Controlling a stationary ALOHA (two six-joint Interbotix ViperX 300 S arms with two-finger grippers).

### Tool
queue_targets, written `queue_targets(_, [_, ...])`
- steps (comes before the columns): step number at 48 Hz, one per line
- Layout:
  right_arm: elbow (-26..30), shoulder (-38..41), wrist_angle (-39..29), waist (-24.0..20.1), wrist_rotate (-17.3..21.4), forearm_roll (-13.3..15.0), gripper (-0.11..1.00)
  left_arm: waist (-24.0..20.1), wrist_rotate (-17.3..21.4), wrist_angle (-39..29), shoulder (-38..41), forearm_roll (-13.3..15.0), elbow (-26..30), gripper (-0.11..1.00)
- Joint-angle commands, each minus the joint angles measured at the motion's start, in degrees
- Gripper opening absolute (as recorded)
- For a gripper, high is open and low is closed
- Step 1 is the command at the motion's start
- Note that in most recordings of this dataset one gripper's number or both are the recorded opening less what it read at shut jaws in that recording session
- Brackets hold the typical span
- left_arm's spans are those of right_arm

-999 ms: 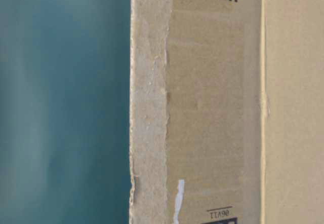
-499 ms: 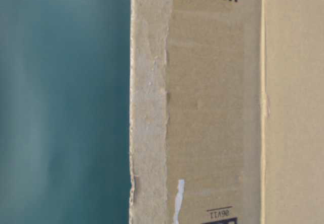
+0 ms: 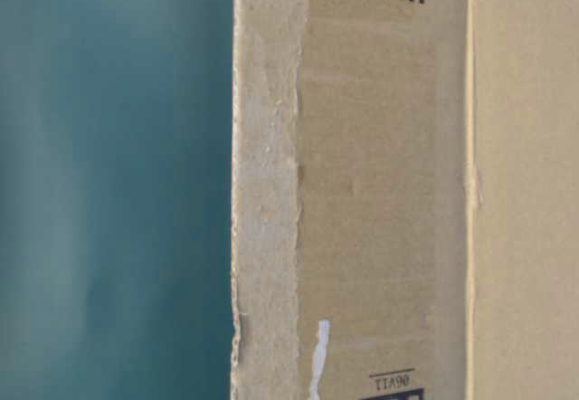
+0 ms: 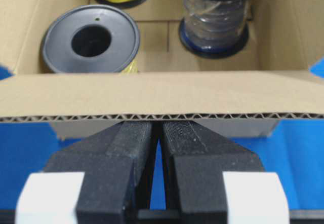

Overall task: Close the cardboard box.
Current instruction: 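Push the left and right side flaps inward with both grippers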

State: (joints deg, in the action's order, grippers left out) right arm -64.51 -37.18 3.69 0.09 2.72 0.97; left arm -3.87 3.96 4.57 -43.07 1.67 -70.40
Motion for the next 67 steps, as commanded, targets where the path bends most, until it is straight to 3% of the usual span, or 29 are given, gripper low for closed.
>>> queue_targets(1, [2.5, 2.1, 2.4, 0.1, -0.1, 0.4, 0.0, -0.2, 0.2, 2.5, 3.8, 0.0, 3.7, 0.0])
queue_targets(14, [5.8, 8.3, 8.9, 0.2, -0.1, 1.1, 0.0, -0.4, -0.1, 10.8, 13.8, 0.1, 9.1, 0.0])
queue_targets(35, [10.2, 21.3, 9.9, 1.3, 0.1, 1.0, 0.0, -0.6, -0.8, 11.0, 30.7, 0.3, 17.8, 0.0])
queue_targets(54, [11.3, 25.8, 10.0, 1.8, 0.2, 1.0, 0.0, 0.1, -0.8, 11.3, 35.1, 0.4, 20.1, 0.0])
queue_targets(67, [11.3, 25.8, 10.2, 1.8, 0.2, 1.0, 0.0, -2.2, 0.1, 11.2, 39.0, 0.4, 26.9, 0.0])
